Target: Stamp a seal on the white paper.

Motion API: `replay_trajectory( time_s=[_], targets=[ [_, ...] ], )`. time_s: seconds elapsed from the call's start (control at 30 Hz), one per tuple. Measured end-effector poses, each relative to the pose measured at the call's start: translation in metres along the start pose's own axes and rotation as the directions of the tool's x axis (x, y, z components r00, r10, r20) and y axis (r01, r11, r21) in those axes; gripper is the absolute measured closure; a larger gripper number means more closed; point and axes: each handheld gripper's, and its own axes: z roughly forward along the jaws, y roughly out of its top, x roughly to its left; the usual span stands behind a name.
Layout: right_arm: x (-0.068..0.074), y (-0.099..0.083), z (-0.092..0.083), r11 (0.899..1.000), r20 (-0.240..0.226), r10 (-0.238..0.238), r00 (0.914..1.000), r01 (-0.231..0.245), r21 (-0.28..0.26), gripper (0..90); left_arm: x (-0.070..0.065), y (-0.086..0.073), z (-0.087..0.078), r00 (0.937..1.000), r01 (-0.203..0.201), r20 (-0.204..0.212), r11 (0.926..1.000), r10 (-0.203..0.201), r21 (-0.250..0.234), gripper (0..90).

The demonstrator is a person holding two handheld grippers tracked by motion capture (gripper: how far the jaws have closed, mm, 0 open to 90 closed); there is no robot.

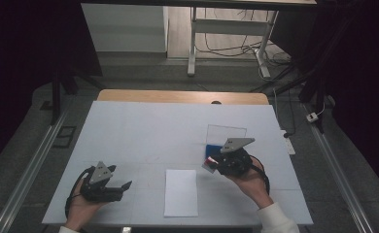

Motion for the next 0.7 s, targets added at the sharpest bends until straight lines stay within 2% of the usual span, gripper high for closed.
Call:
replay_trajectory(
  time_s=[0.2,0.7],
  targets=[
    [0.009,0.005,0.002,1.000,-0.022,-0.027,0.9994,0.027,-0.001,69.9,0.001,0.001,-0.001,0.9998,0.014,0.013,0.9998,-0.014,-0.011,20.0],
    [0.028,0.012,0.011,0.996,-0.059,-0.081,0.9949,0.083,0.021,69.9,0.001,0.001,-0.002,0.9999,0.011,0.013,0.9999,-0.011,-0.013,20.0]
  ],
)
